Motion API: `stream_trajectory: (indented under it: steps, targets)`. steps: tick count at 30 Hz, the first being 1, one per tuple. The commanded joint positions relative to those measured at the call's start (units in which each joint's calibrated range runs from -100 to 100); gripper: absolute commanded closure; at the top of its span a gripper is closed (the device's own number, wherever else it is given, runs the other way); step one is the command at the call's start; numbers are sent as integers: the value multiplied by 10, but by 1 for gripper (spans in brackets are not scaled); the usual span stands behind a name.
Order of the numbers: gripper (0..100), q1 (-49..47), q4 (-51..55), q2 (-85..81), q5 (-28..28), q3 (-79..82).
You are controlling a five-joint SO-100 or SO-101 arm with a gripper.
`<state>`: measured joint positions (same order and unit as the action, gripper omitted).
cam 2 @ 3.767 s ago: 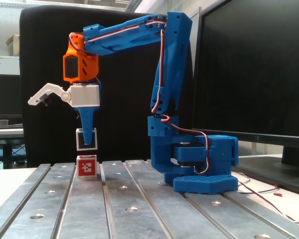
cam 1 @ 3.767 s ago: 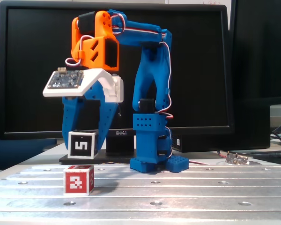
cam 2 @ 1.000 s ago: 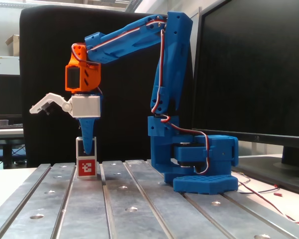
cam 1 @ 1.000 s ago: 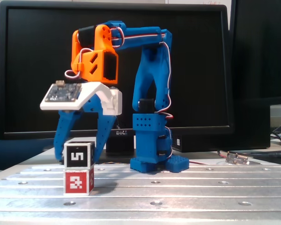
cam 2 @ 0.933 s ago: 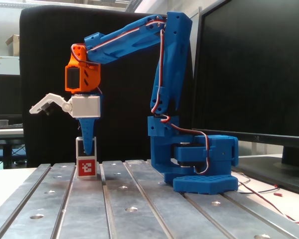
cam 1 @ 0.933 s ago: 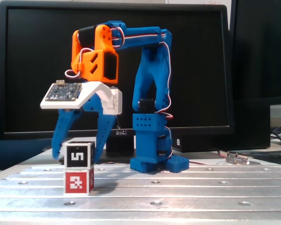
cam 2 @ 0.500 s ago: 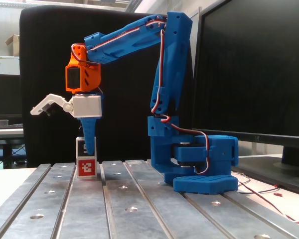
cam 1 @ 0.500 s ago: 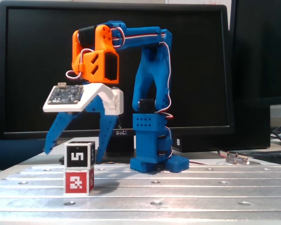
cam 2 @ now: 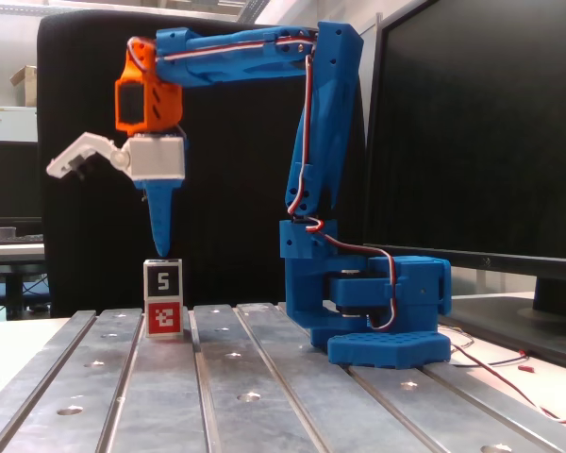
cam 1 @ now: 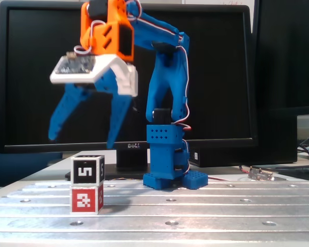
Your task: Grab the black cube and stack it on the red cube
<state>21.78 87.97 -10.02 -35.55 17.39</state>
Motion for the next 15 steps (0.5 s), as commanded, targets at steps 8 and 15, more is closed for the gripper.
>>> stream_trajectory:
  steps: [8, 15]
  targets:
    - [63, -20, 72, -18, -7, -125]
    - [74, -48, 66, -20, -7, -120]
